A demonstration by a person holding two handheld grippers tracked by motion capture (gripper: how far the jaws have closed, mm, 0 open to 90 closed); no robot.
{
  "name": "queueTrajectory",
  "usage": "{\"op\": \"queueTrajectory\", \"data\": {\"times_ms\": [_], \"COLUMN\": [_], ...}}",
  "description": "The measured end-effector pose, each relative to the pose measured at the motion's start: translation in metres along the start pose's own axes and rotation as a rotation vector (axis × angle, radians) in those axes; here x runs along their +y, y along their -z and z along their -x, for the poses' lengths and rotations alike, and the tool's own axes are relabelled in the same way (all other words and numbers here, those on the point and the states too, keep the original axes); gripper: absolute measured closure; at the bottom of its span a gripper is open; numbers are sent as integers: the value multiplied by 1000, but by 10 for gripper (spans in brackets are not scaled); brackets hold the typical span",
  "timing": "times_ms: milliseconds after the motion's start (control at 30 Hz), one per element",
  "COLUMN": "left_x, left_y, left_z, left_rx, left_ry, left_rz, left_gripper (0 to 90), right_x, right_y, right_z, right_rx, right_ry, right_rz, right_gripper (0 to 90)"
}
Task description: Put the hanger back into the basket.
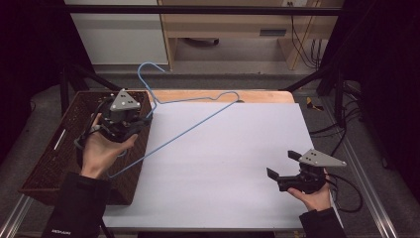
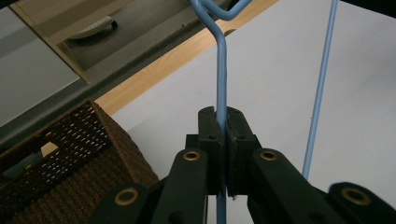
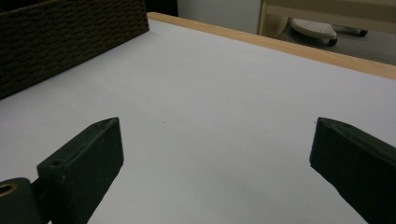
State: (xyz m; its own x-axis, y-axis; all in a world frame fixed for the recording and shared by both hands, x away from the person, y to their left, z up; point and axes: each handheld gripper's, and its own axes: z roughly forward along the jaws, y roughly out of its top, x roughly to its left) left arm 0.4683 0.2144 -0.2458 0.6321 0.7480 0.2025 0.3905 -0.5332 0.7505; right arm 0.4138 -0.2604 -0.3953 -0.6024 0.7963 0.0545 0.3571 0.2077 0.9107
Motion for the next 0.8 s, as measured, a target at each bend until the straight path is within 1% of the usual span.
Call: {"op": "queueTrajectory", "data": {"times_ms": [100, 167, 267, 400, 533, 800], "left_x": [-1, -2, -4, -6, -8, -18], "left_y": [2, 3, 4, 5, 8, 17], "left_z": [-7, -11, -18, -28, -40, -59], "left_rx": [9, 15, 9, 33, 69, 103], "left_ry": [-4, 0, 11, 21, 27, 67], "left_rz": [-12, -14, -25, -40, -56, -52], "left_gripper": [871, 871, 871, 871, 871, 871], "right_x": [0, 0, 0, 0, -1, -1], "right_y": [0, 0, -1, -1, -1, -2], "right_z": [0, 0, 0, 0, 1, 0], "right_rx": [0, -1, -3, -3, -4, -4], "right_ry": [0, -4, -1, -2, -4, -2], "right_rz": [-1, -5, -8, -7, -8, -8], "right_gripper": [33, 33, 33, 33, 33, 33]}}
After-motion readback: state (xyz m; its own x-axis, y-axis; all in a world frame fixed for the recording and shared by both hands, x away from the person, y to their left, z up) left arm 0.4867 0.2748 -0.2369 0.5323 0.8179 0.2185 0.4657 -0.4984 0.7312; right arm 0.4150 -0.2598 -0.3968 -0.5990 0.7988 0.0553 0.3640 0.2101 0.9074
